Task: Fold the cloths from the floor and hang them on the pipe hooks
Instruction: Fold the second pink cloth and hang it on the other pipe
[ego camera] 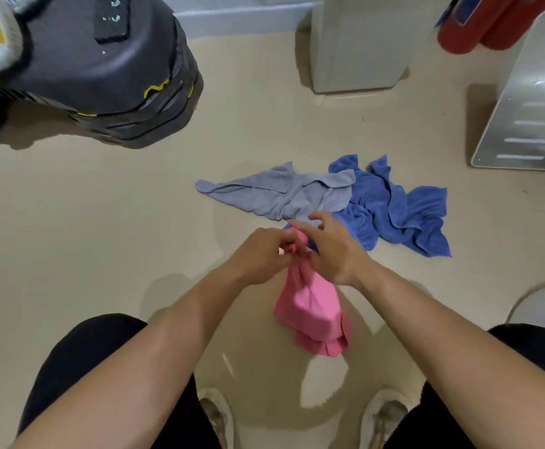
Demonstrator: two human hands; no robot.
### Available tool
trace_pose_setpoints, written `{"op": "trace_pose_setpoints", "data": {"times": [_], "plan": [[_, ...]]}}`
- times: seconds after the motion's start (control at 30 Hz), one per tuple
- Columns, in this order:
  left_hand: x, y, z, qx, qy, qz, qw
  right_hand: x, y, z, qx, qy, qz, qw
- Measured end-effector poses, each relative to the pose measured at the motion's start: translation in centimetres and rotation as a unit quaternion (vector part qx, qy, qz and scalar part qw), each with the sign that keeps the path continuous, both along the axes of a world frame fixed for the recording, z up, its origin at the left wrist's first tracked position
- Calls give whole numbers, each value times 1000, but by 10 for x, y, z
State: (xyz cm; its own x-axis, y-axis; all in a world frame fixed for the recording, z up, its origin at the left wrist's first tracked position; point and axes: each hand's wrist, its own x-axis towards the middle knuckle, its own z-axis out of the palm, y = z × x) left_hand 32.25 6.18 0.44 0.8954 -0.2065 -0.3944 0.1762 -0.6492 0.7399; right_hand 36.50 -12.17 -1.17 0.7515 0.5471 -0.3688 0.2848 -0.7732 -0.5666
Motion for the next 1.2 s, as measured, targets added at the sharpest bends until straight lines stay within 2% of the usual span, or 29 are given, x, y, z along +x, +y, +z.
{"op": "trace_pose_setpoints", "data": {"times": [0.1, 0.27, 0.37, 0.5, 0.6, 0.73, 0.9, 1.0, 1.13, 1.2], "plan": [[5, 1, 21, -48, -13, 28, 998, 22, -4, 22, -2, 19, 85, 996], [14, 6, 30, -27, -26, 100, 994, 24, -6, 21, 145, 49, 13, 988], [8, 15, 27, 6, -21, 182, 983, 23, 2, 25, 141, 44, -10, 989], [-9, 9, 58, 22, -6, 225, 974, -9, -2, 65, 153, 70, -37, 985], [-21, -2, 127, -12, 2, 249, 968, -31, -3, 142, 117, 106, -59, 986], [-24, -20, 270, -64, 7, 249, 966, -30, -7, 294, 83, 118, -46, 988], [-30, -37, 481, -108, -81, 228, 964, -23, -21, 515, 58, 71, -49, 995], [-39, -41, 589, -129, -119, 238, 955, -26, -32, 622, 61, 37, -66, 995], [-46, -48, 681, -161, -135, 297, 931, -33, -41, 713, 95, -7, -60, 994], [-48, -52, 711, -163, -150, 279, 934, -39, -41, 744, 146, -4, -87, 985]]}}
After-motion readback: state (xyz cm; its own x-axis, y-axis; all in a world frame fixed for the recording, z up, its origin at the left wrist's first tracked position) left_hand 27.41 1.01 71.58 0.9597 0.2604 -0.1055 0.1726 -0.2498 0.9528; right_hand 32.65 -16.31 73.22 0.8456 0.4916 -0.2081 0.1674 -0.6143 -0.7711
